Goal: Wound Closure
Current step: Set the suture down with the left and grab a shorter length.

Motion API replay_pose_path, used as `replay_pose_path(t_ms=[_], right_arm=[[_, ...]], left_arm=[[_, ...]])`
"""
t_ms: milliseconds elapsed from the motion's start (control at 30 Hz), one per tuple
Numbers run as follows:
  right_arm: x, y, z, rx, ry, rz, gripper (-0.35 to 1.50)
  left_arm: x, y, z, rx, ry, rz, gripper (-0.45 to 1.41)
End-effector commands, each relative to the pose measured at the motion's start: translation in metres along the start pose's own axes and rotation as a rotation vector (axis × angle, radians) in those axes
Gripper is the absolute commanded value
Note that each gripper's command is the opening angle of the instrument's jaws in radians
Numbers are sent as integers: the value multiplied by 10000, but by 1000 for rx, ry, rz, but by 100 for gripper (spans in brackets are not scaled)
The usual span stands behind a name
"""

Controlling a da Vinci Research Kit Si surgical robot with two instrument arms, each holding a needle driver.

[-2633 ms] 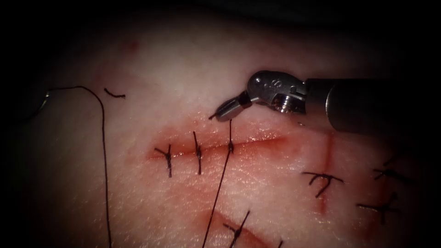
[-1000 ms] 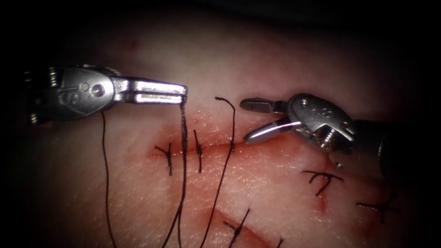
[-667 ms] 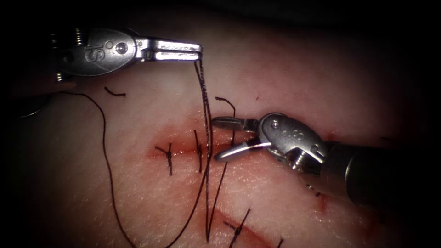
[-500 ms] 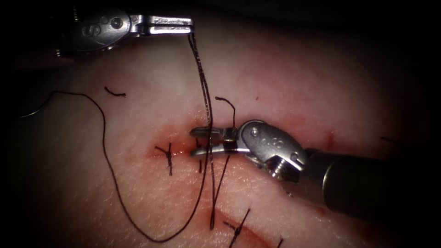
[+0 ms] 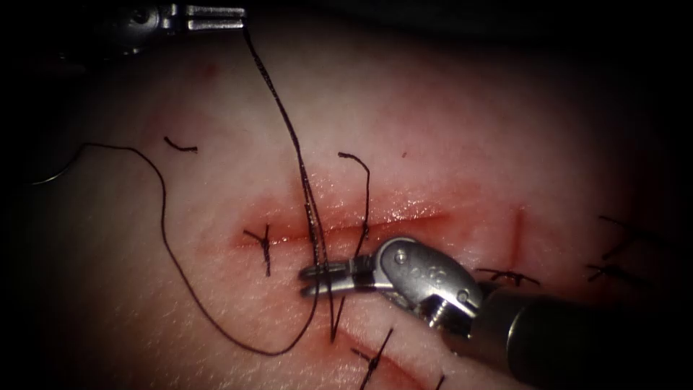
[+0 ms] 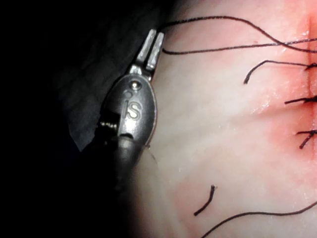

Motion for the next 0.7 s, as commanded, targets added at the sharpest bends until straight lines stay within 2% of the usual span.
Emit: replay_pose_path(t_ms=[33,133,233,267,300,467,700], right_arm=[[-7,8,9,-3,18,-10,125],[-8,10,8,-4,23,-28,125],[-10,4,5,0,25,-32,111],[-11,2,4,-1,24,-32,106],[-12,-4,-1,-15,21,-33,88],[-16,-13,-23,-53,11,-24,98],[-36,-22,-6,-67,9,7,88]], left_arm=[[-3,-7,5,-1,1,3,-45],[-3,-8,3,1,-1,2,-45],[-6,-10,3,5,-5,2,-45],[-7,-11,3,8,-5,2,-45],[-10,-12,4,9,-6,2,-45],[-15,-15,2,17,-9,1,-45],[-16,-16,3,30,-10,0,-45]])
